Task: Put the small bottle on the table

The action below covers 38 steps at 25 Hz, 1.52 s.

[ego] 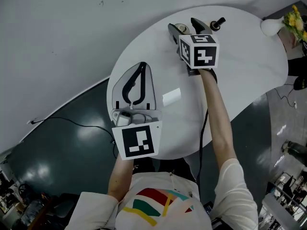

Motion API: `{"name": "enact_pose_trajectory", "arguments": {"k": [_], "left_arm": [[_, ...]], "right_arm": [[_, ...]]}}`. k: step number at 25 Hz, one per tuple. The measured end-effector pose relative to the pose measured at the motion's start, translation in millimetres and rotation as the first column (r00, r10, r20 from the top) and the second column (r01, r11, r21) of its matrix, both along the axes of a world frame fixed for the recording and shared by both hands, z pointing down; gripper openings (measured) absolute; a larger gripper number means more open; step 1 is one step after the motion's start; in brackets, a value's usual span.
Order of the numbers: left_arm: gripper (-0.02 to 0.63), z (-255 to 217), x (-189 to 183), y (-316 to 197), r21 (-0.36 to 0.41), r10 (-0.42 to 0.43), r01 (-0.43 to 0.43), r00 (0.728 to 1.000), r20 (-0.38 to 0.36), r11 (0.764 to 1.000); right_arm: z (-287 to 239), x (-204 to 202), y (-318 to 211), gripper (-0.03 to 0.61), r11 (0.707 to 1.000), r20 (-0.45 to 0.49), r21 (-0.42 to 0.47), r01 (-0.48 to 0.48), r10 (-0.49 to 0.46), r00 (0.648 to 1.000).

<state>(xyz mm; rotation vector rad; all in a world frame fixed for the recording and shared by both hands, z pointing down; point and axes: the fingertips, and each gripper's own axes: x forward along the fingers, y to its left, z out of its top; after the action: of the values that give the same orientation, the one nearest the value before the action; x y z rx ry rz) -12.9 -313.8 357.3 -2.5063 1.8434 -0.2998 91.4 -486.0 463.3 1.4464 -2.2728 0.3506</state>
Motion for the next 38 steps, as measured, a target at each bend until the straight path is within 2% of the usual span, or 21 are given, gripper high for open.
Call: {"name": "enact_pose_trajectory", "arguments": {"k": [5, 8, 12, 17, 22, 26, 35, 38], "left_arm": [[0.015, -45.4, 3.4, 12.3, 0.082, 0.021, -0.018, 0.999, -0.036, 0.996], [0.015, -76.2, 12.0, 19.2, 0.147, 0.05, -0.041, 0.997, -0.055, 0.988], [0.015, -120.6, 26.0, 32.6, 0.213, 0.076, -0.058, 0.994, -0.075, 0.975], [0.015, -150.7, 35.1, 56.5, 0.248, 0.113, -0.087, 0.989, -0.092, 0.965], [0.015, -166.1, 47.2, 80.5, 0.264, 0.151, -0.121, 0.984, -0.097, 0.957], [0.015, -169.8, 53.0, 98.3, 0.266, 0.173, -0.142, 0.98, -0.096, 0.953], [0.015, -155.3, 53.4, 117.9, 0.241, 0.199, -0.174, 0.976, -0.086, 0.955], [0.015, -151.7, 54.6, 121.9, 0.241, 0.206, -0.182, 0.976, -0.076, 0.953]], "right_arm": [[-78.2, -4.6, 39.7, 0.334, 0.994, 0.069, 0.112, -0.004, -0.004, 0.998], [-133.6, 0.3, 65.9, 0.244, 0.978, 0.108, 0.207, -0.032, 0.01, 0.994], [-205.7, 9.8, 106.8, 0.21, 0.948, 0.16, 0.315, -0.051, 0.0, 0.987], [-257.8, 19.3, 173.7, 0.102, 0.892, 0.157, 0.438, -0.109, 0.043, 0.987], [-276.1, 28.0, 234.6, 0.039, 0.847, 0.158, 0.499, -0.182, 0.118, 0.98], [-269.9, 38.9, 272.4, 0.019, 0.832, 0.142, 0.513, -0.212, 0.162, 0.977], [-239.3, 42.8, 318.5, 0.012, 0.857, 0.146, 0.461, -0.23, 0.182, 0.972], [-236.6, 41.9, 327.3, 0.012, 0.846, 0.135, 0.479, -0.233, 0.192, 0.972]]}}
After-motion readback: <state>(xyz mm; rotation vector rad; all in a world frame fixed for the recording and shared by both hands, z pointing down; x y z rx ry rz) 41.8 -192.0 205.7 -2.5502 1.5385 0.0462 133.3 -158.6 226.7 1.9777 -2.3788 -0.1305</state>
